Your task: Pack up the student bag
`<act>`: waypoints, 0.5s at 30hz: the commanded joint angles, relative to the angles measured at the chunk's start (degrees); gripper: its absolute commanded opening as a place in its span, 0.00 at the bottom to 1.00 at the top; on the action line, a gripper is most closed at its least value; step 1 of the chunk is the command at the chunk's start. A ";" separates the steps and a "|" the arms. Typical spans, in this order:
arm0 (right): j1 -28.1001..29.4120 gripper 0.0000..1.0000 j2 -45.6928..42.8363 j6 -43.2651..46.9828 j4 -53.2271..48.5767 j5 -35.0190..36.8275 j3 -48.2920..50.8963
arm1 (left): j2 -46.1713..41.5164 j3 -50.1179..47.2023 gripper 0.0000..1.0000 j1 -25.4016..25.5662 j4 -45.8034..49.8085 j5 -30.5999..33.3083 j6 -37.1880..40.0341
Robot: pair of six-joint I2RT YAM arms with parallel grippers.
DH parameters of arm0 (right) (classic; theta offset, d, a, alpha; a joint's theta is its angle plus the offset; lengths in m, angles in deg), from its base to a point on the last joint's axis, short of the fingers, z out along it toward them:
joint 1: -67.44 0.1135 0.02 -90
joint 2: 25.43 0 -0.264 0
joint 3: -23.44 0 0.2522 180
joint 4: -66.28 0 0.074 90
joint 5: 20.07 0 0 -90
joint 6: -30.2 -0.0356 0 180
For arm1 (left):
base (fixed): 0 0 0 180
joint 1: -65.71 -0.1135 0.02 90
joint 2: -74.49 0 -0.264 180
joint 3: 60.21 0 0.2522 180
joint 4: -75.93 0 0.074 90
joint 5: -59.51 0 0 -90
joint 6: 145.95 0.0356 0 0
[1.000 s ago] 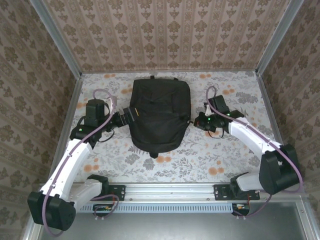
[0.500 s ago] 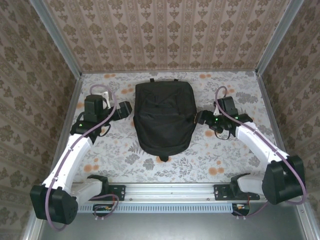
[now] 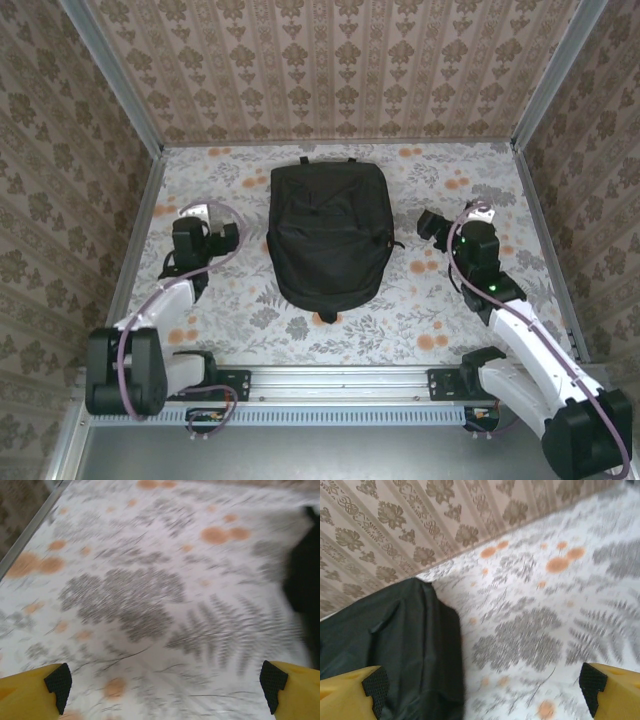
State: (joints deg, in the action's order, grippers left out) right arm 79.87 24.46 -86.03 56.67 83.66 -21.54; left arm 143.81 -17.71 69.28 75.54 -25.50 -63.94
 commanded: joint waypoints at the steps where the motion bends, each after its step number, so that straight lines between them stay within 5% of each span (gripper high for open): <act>1: 0.06 1.00 1.81 16.73 12.18 10.59 0.01 | 2.47 -1.18 1.00 -1.94 -6.42 0.76 2.68; 5: -2.08 1.00 7.38 20.15 15.08 15.98 3.29 | 4.77 -6.12 1.00 -3.48 -17.57 0.92 0.41; 10: -6.74 1.00 17.46 17.16 32.78 9.83 11.89 | 6.95 -5.57 1.00 -3.39 -21.47 0.41 4.91; 12: -7.69 1.00 23.23 17.82 39.58 9.49 13.25 | 8.64 -9.50 1.00 -2.44 -32.24 -1.22 9.74; 15: -8.63 1.00 24.67 21.48 42.78 4.17 13.51 | 19.03 -15.90 1.00 -2.47 -54.31 5.71 7.51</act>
State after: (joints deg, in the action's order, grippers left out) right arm 71.97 48.61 -68.48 86.30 92.80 -8.34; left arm 155.28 -28.84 66.64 42.43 -23.86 -58.82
